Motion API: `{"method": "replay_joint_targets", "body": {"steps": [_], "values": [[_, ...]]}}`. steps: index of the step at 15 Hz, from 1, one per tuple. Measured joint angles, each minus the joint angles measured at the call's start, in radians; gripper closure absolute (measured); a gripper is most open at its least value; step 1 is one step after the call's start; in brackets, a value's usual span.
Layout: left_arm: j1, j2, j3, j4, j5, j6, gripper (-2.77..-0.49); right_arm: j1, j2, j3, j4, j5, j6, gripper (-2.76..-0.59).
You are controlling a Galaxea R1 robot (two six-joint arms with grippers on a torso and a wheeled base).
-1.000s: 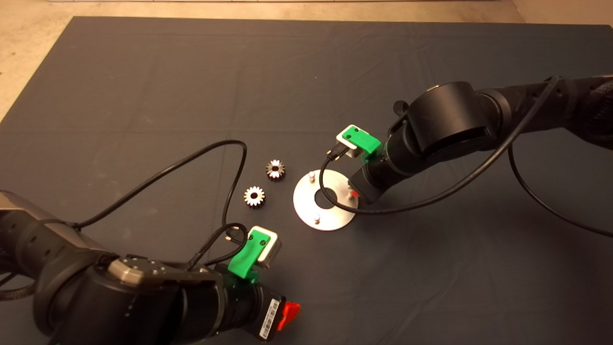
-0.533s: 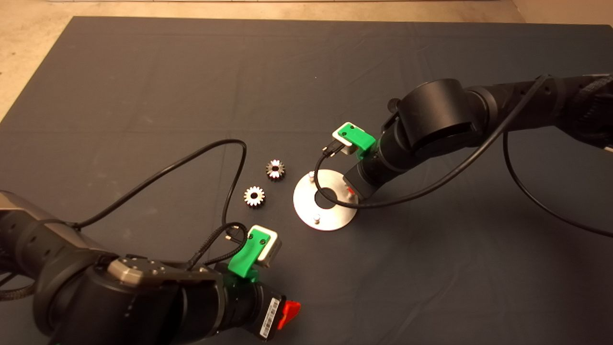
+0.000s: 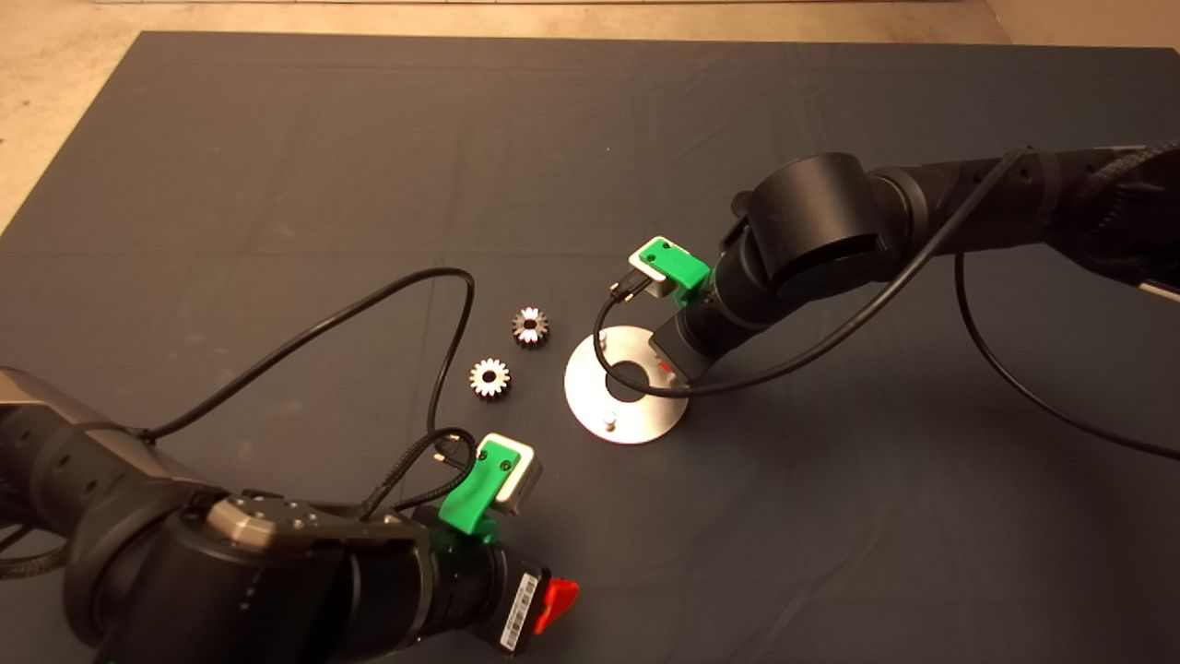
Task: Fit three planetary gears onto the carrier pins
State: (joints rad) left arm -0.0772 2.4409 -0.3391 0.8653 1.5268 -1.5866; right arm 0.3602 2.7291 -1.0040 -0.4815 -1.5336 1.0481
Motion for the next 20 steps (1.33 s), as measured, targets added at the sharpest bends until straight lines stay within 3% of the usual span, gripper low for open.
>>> {"method": "replay_joint_targets", "body": {"steps": [20], "values": [[0.000, 0.000, 0.000, 0.008, 0.000, 0.000, -2.22, -0.036, -0.006, -0.002, 0.015, 0.000, -0.016, -0.96]]}}
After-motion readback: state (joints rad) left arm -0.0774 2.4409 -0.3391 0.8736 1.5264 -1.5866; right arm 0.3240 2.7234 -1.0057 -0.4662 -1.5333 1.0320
